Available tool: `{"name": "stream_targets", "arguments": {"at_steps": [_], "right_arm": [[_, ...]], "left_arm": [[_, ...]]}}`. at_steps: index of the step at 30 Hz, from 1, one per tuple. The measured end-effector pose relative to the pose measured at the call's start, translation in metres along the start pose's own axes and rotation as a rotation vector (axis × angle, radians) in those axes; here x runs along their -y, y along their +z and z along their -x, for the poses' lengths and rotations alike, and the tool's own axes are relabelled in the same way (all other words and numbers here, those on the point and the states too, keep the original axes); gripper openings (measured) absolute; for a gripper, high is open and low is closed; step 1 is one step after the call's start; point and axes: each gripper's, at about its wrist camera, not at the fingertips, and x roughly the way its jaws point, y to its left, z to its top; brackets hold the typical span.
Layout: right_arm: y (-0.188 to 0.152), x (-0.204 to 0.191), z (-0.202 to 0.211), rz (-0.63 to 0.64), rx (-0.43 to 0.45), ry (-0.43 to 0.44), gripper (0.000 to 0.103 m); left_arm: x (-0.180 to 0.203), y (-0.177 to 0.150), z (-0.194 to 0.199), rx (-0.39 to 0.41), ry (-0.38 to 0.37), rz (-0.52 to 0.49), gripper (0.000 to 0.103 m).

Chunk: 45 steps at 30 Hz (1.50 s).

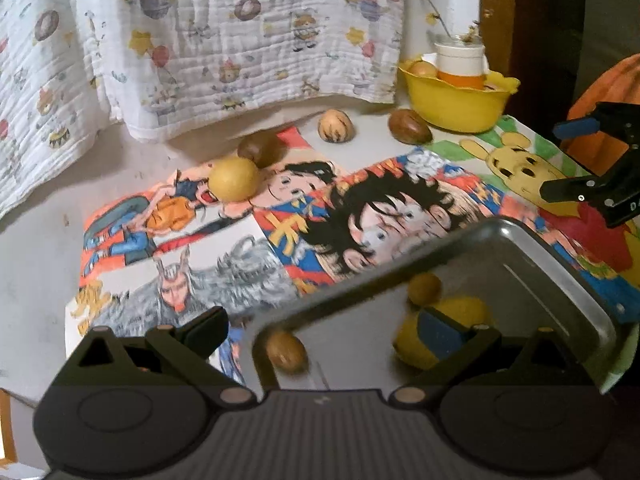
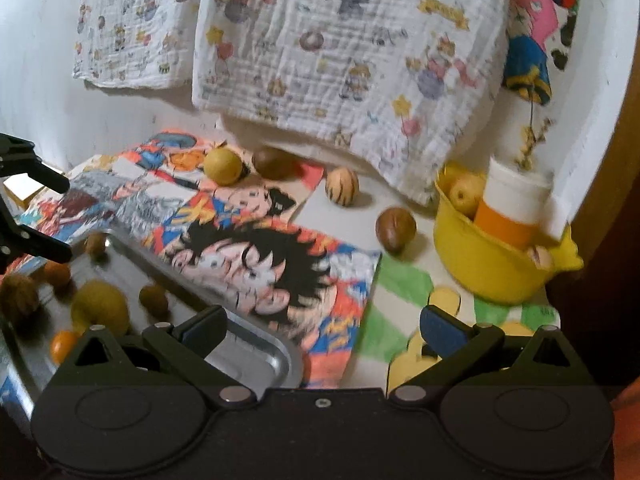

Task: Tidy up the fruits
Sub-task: 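Withdraw both tools from the tray toward the yellow bowl, then grasp the brown pear with the right gripper while the left grasps the striped fruit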

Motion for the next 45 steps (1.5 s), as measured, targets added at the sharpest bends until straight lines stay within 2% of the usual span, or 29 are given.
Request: {"name": "stream_targets", "arguments": {"at_steps": [10, 15, 23, 28, 33, 37, 45], "right_arm": [[0.034, 0.009, -0.041, -0.106, 0.026, -0.017, 0.102], [0.047, 0.014, -0.064, -0.126, 0.041, -0.063, 0.102], [0.047, 0.033, -0.122, -0.239, 0.008, -0.124, 0.101], [0.046, 0.041, -0.155, -0.305, 0.000, -0.158, 0.097], [0.046, 0.040, -0.178, -0.261, -0.015, -0.221, 0.089], [0.048, 0.042, -0.188, -0.251, -0.016, -0.254, 0.086], [0.052, 0.042, -0.208, -0.216, -0.027, -0.288, 0.079]], "left_arm": [[-0.020, 0.045, -0.039, 0.066, 0.001, 0.003, 0.103], [-0.023, 0.076, -0.064, 0.109, -0.014, 0.006, 0.103], [-0.017, 0.129, -0.124, 0.171, -0.028, 0.020, 0.103], [-0.008, 0.151, -0.173, 0.190, -0.027, -0.018, 0.102], [-0.006, 0.165, -0.210, 0.153, -0.059, 0.029, 0.102], [-0.002, 0.176, -0.226, 0.170, -0.070, 0.036, 0.101], [-0.001, 0.187, -0.256, 0.147, -0.094, 0.087, 0.092]]}}
